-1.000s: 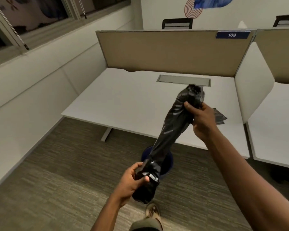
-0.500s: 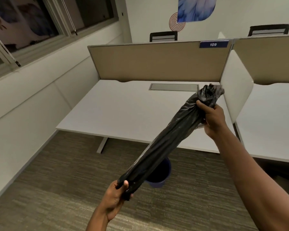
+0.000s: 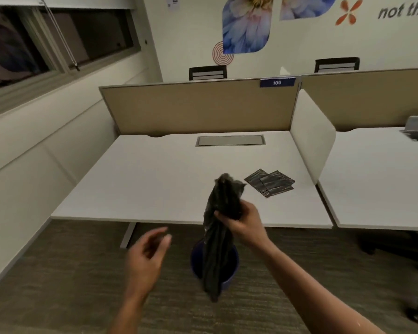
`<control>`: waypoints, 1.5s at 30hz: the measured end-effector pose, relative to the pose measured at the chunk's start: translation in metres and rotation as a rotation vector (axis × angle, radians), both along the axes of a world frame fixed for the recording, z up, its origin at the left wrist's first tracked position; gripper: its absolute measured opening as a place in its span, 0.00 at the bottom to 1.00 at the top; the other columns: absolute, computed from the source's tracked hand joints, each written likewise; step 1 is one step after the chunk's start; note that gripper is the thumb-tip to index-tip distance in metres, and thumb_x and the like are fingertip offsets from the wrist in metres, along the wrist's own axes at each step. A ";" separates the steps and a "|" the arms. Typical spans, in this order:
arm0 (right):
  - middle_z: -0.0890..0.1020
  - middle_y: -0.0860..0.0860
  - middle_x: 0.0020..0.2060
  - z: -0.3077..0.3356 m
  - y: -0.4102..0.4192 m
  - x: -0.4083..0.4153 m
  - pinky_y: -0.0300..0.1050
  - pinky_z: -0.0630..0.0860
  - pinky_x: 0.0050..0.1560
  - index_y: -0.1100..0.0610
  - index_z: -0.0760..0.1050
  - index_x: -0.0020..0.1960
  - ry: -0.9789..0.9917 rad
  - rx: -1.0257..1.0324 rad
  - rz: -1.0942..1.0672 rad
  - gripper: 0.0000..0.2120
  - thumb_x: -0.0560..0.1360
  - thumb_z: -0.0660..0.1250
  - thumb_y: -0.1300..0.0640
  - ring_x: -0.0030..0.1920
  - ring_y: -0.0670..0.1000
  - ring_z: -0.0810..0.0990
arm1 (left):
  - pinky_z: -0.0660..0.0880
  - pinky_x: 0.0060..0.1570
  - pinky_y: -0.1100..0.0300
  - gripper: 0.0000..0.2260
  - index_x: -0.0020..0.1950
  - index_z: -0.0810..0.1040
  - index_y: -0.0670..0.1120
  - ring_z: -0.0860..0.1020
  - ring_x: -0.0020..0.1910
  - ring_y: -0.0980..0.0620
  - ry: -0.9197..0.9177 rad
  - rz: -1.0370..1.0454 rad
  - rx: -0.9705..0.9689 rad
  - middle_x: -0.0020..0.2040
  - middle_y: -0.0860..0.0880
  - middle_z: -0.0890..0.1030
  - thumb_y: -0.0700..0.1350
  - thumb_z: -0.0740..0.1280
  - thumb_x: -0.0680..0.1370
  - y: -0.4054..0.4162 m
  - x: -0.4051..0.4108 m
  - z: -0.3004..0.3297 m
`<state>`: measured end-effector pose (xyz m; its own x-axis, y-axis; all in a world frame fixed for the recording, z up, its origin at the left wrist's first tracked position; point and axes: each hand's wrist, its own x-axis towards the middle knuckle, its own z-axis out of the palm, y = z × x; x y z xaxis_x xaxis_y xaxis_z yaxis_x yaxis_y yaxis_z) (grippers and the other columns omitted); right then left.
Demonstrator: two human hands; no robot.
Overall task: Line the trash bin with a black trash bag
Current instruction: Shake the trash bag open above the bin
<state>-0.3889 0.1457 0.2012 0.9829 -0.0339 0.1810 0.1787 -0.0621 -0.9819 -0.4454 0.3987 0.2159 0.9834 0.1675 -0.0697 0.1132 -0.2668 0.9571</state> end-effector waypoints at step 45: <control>0.87 0.55 0.43 0.021 -0.059 -0.004 0.44 0.81 0.46 0.54 0.85 0.44 0.040 0.036 0.155 0.05 0.75 0.75 0.63 0.45 0.51 0.84 | 0.79 0.49 0.54 0.07 0.47 0.85 0.49 0.86 0.49 0.50 0.048 0.016 -0.643 0.44 0.50 0.88 0.39 0.70 0.80 0.011 0.077 0.041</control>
<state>-0.3933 0.0866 0.2222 0.9833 0.1130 0.1428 0.1439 -0.0016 -0.9896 -0.3682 0.4097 0.2567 0.9744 0.0921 -0.2050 0.1593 0.3603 0.9191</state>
